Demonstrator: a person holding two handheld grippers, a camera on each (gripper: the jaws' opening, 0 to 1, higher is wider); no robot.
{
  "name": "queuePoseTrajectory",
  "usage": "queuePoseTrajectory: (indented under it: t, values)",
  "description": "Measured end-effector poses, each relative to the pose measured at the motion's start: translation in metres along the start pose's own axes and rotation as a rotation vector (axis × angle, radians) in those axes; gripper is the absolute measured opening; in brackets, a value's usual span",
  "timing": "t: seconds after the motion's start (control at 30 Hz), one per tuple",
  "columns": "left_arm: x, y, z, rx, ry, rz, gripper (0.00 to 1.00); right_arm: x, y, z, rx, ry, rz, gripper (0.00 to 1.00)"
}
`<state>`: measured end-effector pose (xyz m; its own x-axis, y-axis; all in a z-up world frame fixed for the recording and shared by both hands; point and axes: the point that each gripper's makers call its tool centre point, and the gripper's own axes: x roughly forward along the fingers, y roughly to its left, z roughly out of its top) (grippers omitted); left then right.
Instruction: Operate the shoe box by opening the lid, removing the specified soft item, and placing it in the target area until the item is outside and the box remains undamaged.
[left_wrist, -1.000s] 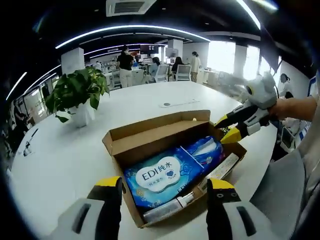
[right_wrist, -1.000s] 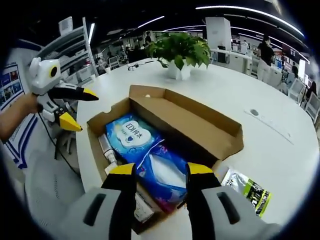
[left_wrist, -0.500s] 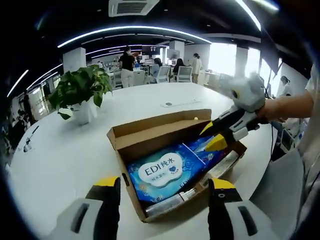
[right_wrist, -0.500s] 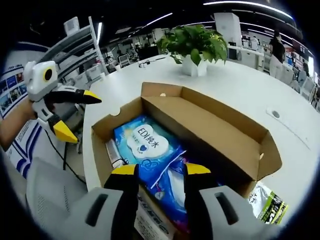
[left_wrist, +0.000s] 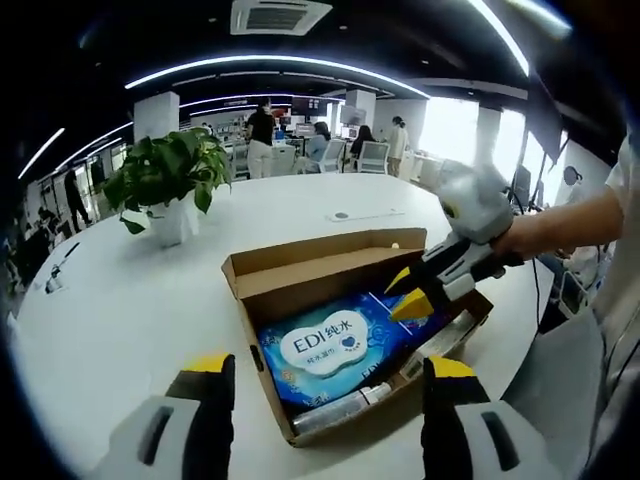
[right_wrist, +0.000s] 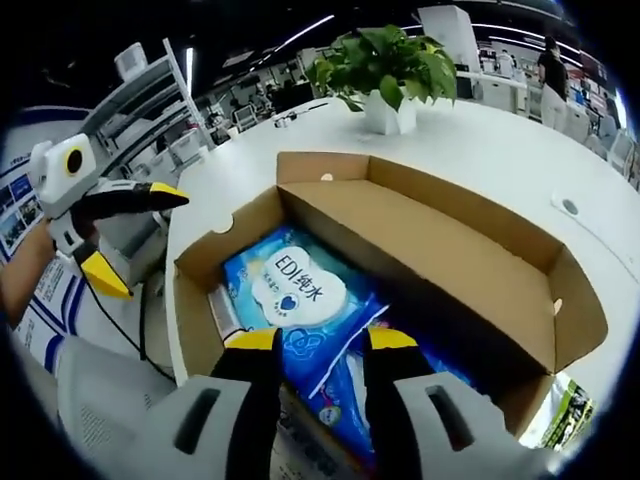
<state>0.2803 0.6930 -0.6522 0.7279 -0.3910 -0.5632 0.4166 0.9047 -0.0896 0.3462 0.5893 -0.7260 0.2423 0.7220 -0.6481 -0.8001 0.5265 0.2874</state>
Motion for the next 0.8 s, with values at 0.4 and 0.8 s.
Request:
queuePoseTrajectory:
  t: [0.4,0.8]
  values:
    - [-0.0036,-0.0012,-0.0066,-0.009,0.004,-0.004,0.78,0.0046,-0.0023,-0.0021,0.012,0.018,-0.029,0.28]
    - [-0.0056,-0.0021,-0.0072,-0.011,-0.004,-0.005,0.79,0.0056,-0.0069,0.0016,0.029,0.012,-0.059,0.23]
